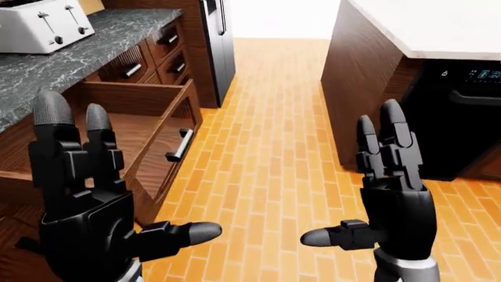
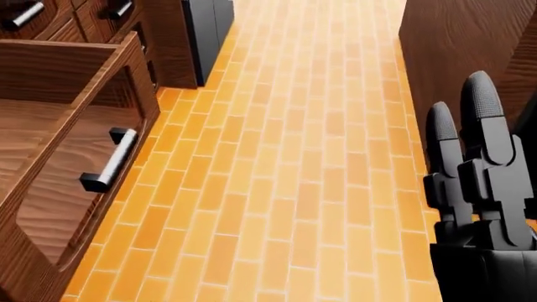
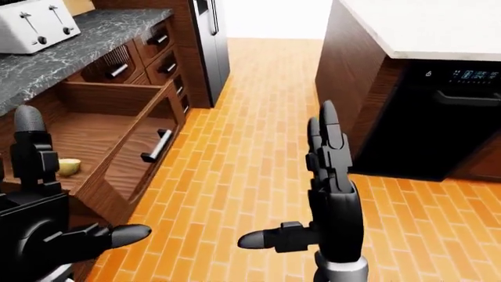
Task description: Close the right drawer.
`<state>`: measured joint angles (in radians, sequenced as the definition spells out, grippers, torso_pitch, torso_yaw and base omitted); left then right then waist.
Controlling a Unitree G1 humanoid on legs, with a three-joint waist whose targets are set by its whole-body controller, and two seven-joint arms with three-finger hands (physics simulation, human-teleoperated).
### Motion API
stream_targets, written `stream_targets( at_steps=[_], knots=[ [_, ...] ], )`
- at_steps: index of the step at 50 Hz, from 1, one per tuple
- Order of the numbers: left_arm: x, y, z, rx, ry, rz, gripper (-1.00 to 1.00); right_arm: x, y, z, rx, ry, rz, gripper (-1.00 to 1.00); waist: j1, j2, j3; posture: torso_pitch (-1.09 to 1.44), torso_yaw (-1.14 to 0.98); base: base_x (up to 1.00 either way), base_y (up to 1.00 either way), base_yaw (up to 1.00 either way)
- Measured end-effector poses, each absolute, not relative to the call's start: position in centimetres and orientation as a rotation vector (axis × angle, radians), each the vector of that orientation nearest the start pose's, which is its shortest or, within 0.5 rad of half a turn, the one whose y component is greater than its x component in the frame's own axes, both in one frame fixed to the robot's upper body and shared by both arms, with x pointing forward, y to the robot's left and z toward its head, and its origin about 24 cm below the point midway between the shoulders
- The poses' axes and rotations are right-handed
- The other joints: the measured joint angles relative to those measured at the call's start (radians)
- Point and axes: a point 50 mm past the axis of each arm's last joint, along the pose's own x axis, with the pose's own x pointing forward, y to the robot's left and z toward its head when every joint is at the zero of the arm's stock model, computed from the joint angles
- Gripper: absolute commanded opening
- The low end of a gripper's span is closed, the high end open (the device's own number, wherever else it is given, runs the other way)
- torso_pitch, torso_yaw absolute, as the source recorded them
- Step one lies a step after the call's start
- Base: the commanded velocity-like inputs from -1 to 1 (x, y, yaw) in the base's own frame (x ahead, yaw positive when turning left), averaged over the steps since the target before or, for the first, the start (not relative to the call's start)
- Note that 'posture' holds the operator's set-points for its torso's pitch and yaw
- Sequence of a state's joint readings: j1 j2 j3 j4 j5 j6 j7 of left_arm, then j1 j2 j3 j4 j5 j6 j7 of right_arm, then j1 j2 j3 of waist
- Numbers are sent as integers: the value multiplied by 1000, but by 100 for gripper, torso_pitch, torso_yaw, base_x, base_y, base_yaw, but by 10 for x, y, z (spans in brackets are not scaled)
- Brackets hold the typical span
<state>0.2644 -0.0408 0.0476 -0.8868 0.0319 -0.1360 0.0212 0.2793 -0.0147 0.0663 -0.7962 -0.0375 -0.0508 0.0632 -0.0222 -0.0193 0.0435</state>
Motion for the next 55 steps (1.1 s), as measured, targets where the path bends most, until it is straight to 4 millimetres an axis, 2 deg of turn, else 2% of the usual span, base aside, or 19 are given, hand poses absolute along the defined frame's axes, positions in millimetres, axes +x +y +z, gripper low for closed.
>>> stream_targets(
  at_steps=[3, 5, 6, 9, 13, 19, 21, 23, 25, 29, 30, 32, 36, 39, 45, 47, 50, 51, 55],
  knots=[
    [152, 167, 196, 53, -789, 152, 100, 169, -147, 170, -65, -598, 48, 100, -5, 46, 10, 0, 0, 0, 48, 0],
    [151, 167, 197, 55, -791, 152, 100, 169, -147, 171, -65, -602, 49, 100, -1, 92, 1, 0, 0, 0, 48, 0],
    [152, 169, 196, 63, -784, 157, 100, 170, -145, 170, -55, -599, 54, 100, 8, 94, -3, 0, 0, 0, 48, 0],
    [154, 171, 191, 64, -749, 174, 100, 172, -143, 164, -51, -563, 71, 100, 23, 76, 0, 0, 0, 0, 47, 0],
    [153, 170, 193, 58, -765, 167, 100, 171, -145, 166, -57, -575, 62, 100, 20, 23, 6, 0, 0, 0, 47, 0],
    [152, 170, 194, 59, -774, 165, 100, 170, -144, 170, -55, -603, 69, 100, 17, -33, 13, 0, 0, 0, 47, 0],
    [154, 168, 192, 50, -767, 156, 100, 171, -146, 167, -65, -587, 59, 100, -1, -17, 14, 0, 0, 0, 48, 0],
    [156, 167, 189, 52, -743, 150, 100, 173, -148, 161, -65, -552, 50, 100, -2, -27, 3, 0, 0, 0, 48, 0],
    [155, 168, 190, 54, -747, 153, 100, 173, -147, 162, -64, -551, 50, 100, 0, -25, -6, 0, 0, 0, 48, 0],
    [152, 167, 196, 52, -785, 151, 100, 169, -146, 169, -63, -596, 56, 100, -3, 34, 11, 0, 0, 0, 47, 0],
    [152, 167, 196, 52, -788, 149, 100, 169, -146, 169, -64, -599, 55, 100, -4, 52, 12, 0, 0, 0, 47, 0],
    [152, 168, 196, 58, -789, 152, 100, 170, -145, 169, -59, -601, 59, 100, 7, 93, -2, 0, 0, 0, 48, 0],
    [155, 171, 189, 60, -744, 171, 100, 172, -142, 161, -55, -553, 79, 100, 24, 57, 4, 0, 0, 0, 48, 0],
    [154, 169, 191, 56, -756, 163, 100, 172, -144, 164, -61, -566, 69, 100, 19, 23, 9, 0, 0, 0, 47, 0],
    [152, 169, 194, 59, -777, 162, 100, 169, -143, 170, -58, -601, 73, 100, 13, -32, 13, 0, 0, 0, 48, 0],
    [154, 167, 193, 49, -769, 154, 100, 170, -145, 167, -67, -588, 65, 100, -4, -17, 14, 0, 0, 0, 48, 0],
    [156, 167, 189, 51, -741, 148, 100, 173, -147, 160, -68, -548, 53, 100, -2, -29, -5, 0, 0, 0, 45, 0],
    [155, 167, 190, 52, -746, 149, 100, 173, -147, 160, -68, -551, 54, 100, 0, -22, -7, 0, 0, 4, 40, 0],
    [152, 166, 195, 51, -781, 145, 100, 170, -146, 166, -70, -592, 61, 100, -7, 53, 17, 0, 0, 7, 36, 0]
  ],
)
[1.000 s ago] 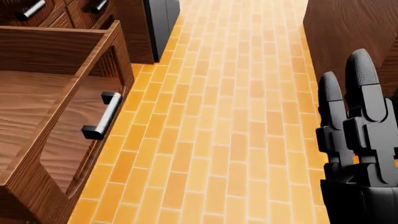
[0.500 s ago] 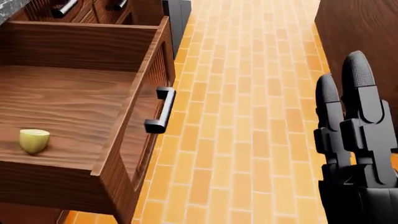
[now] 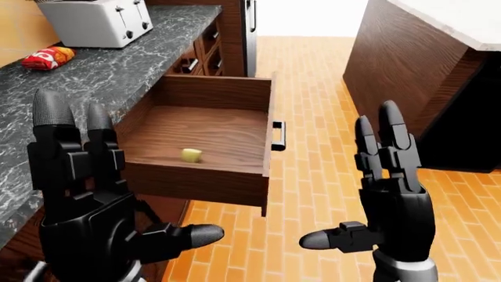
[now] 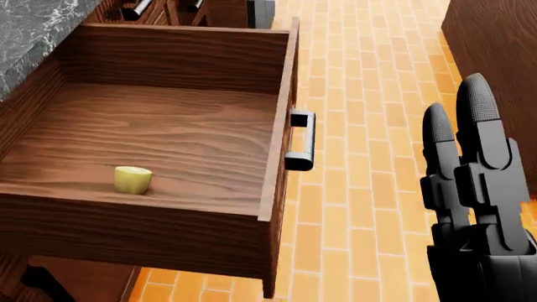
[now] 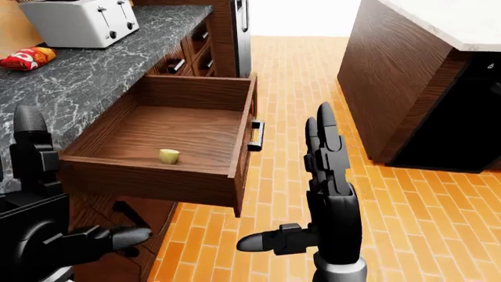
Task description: Close the right drawer.
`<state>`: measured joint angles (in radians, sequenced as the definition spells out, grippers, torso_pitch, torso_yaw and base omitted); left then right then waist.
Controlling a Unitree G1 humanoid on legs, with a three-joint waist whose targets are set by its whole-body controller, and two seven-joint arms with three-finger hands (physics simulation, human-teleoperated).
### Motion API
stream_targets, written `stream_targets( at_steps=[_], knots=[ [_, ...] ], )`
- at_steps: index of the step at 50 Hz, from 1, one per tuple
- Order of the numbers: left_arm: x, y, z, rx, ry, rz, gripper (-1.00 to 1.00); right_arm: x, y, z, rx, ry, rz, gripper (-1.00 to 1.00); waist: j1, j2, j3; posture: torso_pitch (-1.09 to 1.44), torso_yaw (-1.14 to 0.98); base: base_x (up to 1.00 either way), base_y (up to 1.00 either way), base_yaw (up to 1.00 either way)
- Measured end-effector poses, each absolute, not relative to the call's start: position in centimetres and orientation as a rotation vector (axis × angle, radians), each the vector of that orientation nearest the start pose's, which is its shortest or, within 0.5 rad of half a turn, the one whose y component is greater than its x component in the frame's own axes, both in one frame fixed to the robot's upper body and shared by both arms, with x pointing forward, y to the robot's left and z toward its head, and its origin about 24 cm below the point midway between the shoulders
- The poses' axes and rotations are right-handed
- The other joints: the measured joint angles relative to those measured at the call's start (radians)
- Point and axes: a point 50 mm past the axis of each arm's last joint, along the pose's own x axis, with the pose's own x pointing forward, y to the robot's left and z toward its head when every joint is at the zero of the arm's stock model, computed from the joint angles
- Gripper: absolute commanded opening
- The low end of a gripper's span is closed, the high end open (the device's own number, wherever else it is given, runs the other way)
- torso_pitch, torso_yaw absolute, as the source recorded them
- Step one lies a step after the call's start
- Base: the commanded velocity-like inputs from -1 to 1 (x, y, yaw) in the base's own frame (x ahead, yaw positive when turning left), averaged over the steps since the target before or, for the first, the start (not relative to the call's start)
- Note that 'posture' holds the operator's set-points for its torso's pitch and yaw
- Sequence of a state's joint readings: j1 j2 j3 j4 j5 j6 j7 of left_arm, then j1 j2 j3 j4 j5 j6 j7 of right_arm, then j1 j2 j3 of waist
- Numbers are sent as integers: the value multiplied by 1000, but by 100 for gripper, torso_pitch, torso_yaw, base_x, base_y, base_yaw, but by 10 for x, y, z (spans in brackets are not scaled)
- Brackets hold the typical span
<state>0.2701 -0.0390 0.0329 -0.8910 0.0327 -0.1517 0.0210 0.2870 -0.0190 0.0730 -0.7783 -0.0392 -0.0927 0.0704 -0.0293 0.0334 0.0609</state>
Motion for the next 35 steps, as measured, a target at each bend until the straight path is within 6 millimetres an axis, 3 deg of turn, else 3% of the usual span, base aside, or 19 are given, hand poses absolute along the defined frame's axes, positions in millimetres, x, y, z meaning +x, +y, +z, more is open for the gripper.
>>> stream_targets(
  at_steps=[1, 2, 10, 17, 21, 23, 26, 30, 32, 35],
  knots=[
    [151, 166, 195, 51, -785, 144, 100, 169, -145, 166, -70, -598, 62, 100, 1, 27, -2, 0, 0, 10, 33, 0],
    [152, 167, 195, 58, -785, 148, 100, 170, -144, 166, -63, -601, 66, 100, 9, 39, -9, 0, 0, 12, 33, 0],
    [153, 168, 191, 57, -762, 158, 100, 171, -144, 163, -65, -583, 72, 100, 30, -19, -2, 0, 0, 12, 25, 0],
    [153, 169, 191, 58, -763, 161, 100, 171, -143, 164, -63, -593, 79, 100, 32, -50, -2, 0, 0, 12, 18, 0],
    [153, 167, 192, 55, -771, 156, 100, 171, -144, 164, -68, -589, 75, 100, 26, -86, -8, 0, 0, 12, 18, 0],
    [154, 166, 190, 48, -757, 146, 100, 172, -146, 161, -74, -577, 63, 100, 16, -58, -2, 0, 0, 11, 4, 0],
    [155, 166, 189, 52, -748, 141, 100, 172, -147, 159, -69, -561, 56, 100, 19, -48, -8, 0, 0, 9, 0, 0],
    [153, 166, 192, 52, -768, 148, 100, 170, -145, 166, -69, -601, 64, 100, 23, 7, -2, 0, 0, 12, 19, 0],
    [153, 166, 192, 49, -765, 146, 100, 170, -145, 166, -72, -602, 65, 100, 25, 24, -6, 0, 0, 21, 46, 0],
    [153, 167, 192, 55, -768, 146, 100, 171, -144, 162, -65, -577, 66, 100, 27, 11, -3, 0, 0, 20, 26, 0]
  ],
)
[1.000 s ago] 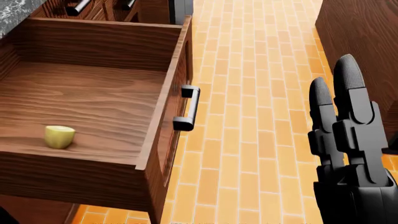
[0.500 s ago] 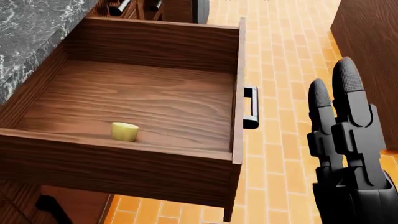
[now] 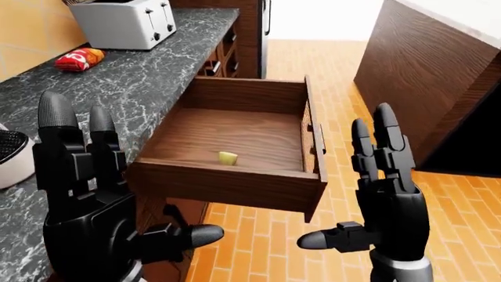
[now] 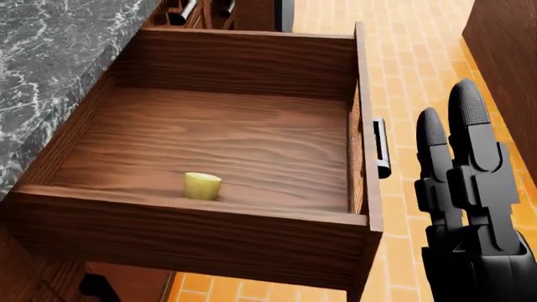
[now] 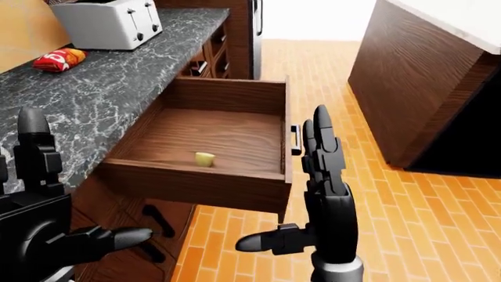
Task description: Close the right drawer.
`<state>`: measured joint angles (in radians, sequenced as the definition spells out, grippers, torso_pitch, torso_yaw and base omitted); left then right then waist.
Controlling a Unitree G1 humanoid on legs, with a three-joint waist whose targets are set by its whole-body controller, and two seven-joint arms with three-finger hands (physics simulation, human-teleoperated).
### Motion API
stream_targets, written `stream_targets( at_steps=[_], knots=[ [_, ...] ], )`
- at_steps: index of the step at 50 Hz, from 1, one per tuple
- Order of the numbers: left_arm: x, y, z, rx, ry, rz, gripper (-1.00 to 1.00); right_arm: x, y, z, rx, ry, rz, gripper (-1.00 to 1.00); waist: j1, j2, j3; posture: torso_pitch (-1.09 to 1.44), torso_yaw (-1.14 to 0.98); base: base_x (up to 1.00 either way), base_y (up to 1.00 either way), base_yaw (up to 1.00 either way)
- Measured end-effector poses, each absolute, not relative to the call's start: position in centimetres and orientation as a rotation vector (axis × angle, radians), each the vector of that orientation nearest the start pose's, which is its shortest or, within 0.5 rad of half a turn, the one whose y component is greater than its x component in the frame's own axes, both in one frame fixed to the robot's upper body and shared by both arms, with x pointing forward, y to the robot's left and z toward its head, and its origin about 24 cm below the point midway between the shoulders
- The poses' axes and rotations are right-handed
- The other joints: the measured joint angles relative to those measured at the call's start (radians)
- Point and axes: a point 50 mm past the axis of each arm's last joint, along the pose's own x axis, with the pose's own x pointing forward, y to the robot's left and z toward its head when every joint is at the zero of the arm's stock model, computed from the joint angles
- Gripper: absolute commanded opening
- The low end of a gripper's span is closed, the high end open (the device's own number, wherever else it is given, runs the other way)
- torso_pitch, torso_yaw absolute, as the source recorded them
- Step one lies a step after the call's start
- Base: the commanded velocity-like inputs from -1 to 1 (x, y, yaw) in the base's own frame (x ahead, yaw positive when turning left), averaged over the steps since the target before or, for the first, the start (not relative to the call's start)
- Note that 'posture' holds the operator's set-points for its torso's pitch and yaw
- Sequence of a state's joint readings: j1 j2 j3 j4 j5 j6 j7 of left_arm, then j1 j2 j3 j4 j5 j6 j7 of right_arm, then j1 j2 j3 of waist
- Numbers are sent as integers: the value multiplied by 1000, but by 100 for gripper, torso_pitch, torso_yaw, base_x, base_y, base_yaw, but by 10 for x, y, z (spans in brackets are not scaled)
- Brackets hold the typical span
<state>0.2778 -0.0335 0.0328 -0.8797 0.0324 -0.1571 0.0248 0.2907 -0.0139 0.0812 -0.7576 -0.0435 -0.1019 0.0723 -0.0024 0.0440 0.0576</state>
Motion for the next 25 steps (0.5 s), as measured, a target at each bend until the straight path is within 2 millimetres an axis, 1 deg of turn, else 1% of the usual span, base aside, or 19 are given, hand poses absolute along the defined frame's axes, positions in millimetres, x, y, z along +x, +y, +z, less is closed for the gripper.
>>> stream_targets(
  at_steps=[1, 3, 4, 6, 8, 10, 17, 21, 23, 25],
  knots=[
    [153, 167, 191, 55, -763, 149, 100, 172, -144, 160, -64, -567, 68, 100, -3, 5, 2, 0, 0, 14, 0, 0],
    [154, 168, 190, 56, -756, 157, 100, 172, -143, 160, -62, -565, 73, 100, -5, 30, -7, 0, 0, 4, 0, 0],
    [154, 168, 191, 55, -760, 156, 100, 172, -143, 161, -62, -572, 72, 100, -8, 29, -13, 0, 0, 1, 0, 0],
    [153, 168, 192, 54, -768, 154, 100, 171, -144, 163, -62, -588, 71, 100, -10, 9, -21, 0, 0, 2, 0, 0],
    [153, 168, 191, 53, -765, 154, 100, 171, -144, 164, -61, -596, 71, 100, -5, -11, -20, 0, 0, 2, 0, 0],
    [154, 169, 190, 54, -756, 158, 100, 171, -143, 164, -61, -598, 73, 100, 2, -23, -19, 0, 0, 2, 0, 0],
    [154, 168, 189, 52, -752, 156, 100, 172, -144, 162, -61, -585, 72, 100, 15, -39, -24, 0, 0, 2, 0, 0],
    [154, 168, 190, 53, -752, 155, 100, 172, -145, 162, -60, -585, 69, 100, 22, -36, -23, 0, 0, 5, 0, 0],
    [153, 168, 191, 53, -761, 154, 100, 171, -145, 162, -58, -591, 69, 100, 22, -37, -26, 0, 0, 0, 0, 0],
    [152, 168, 193, 53, -777, 153, 100, 171, -144, 164, -54, -601, 69, 100, 20, -57, -30, 0, 0, 0, 0, 0]
  ],
)
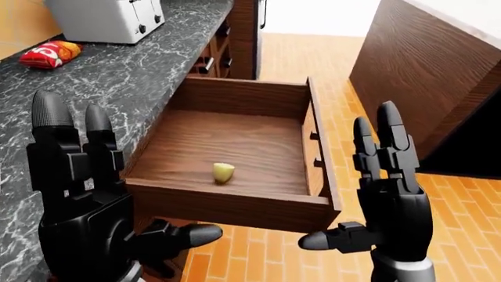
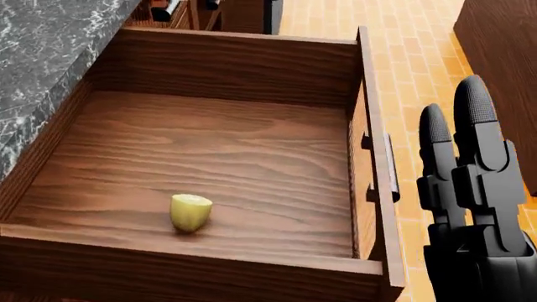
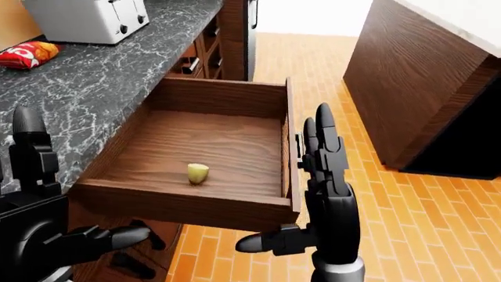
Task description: Close the right drawer.
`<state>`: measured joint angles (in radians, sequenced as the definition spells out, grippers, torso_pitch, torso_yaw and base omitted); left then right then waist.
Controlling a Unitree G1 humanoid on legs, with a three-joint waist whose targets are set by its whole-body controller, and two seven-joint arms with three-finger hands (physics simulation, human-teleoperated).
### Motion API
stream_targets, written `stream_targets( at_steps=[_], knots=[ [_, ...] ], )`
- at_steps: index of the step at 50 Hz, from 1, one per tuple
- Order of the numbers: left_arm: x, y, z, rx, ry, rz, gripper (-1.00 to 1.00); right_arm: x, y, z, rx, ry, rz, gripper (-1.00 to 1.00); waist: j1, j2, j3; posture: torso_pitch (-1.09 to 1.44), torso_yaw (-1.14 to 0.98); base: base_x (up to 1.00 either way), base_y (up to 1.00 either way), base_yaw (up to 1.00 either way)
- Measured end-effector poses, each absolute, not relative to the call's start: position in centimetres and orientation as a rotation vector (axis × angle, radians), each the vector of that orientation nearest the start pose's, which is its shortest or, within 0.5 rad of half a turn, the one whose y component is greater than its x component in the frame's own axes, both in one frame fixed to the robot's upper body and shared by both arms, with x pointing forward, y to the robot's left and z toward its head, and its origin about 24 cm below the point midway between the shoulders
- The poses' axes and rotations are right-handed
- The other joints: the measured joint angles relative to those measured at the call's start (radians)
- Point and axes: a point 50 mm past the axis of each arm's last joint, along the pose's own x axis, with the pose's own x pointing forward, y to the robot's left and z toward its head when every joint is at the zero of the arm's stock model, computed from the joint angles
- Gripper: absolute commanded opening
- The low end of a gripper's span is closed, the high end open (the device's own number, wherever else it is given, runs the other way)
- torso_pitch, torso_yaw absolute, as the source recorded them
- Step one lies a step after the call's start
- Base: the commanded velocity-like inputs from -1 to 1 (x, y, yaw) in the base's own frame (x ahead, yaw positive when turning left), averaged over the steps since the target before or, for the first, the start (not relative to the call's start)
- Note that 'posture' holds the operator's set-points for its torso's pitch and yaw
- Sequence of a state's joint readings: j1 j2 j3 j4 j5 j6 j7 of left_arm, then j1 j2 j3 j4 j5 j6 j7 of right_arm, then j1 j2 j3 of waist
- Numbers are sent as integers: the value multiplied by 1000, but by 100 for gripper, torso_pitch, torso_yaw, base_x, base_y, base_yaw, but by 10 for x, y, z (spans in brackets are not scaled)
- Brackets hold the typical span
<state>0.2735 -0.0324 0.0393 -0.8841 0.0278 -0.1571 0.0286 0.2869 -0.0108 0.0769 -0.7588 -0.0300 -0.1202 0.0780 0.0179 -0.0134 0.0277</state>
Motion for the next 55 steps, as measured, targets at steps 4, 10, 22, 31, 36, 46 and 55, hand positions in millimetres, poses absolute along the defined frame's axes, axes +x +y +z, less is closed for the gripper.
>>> stream_targets(
  at_steps=[4, 10, 22, 31, 36, 46, 55],
  knots=[
    [156, 166, 188, 46, -743, 144, 100, 172, -146, 161, -56, -582, 60, 100, -6, 10, 5, 0, 0, 0, 0, 0],
    [155, 166, 189, 44, -750, 140, 100, 171, -146, 163, -55, -591, 57, 100, -19, -12, 16, 0, 0, 0, 0, 0],
    [154, 167, 189, 49, -752, 149, 100, 171, -145, 161, -50, -579, 61, 100, -22, 10, 2, 0, 0, 0, 0, 0],
    [153, 167, 190, 48, -757, 148, 100, 170, -146, 164, -46, -600, 60, 100, -16, -1, -12, 0, 0, 0, 0, 0],
    [153, 166, 190, 46, -755, 147, 100, 170, -147, 164, -42, -601, 54, 100, -14, 1, -16, 0, 0, 0, 0, 0],
    [153, 166, 189, 44, -752, 144, 100, 170, -162, 179, -52, -632, -14, 100, -13, 5, -21, 0, 0, 0, 0, 0],
    [154, 166, 188, 45, -751, 143, 100, 169, -177, 186, -62, -636, -77, 100, -13, 6, -18, 0, 0, 0, 0, 0]
  ],
)
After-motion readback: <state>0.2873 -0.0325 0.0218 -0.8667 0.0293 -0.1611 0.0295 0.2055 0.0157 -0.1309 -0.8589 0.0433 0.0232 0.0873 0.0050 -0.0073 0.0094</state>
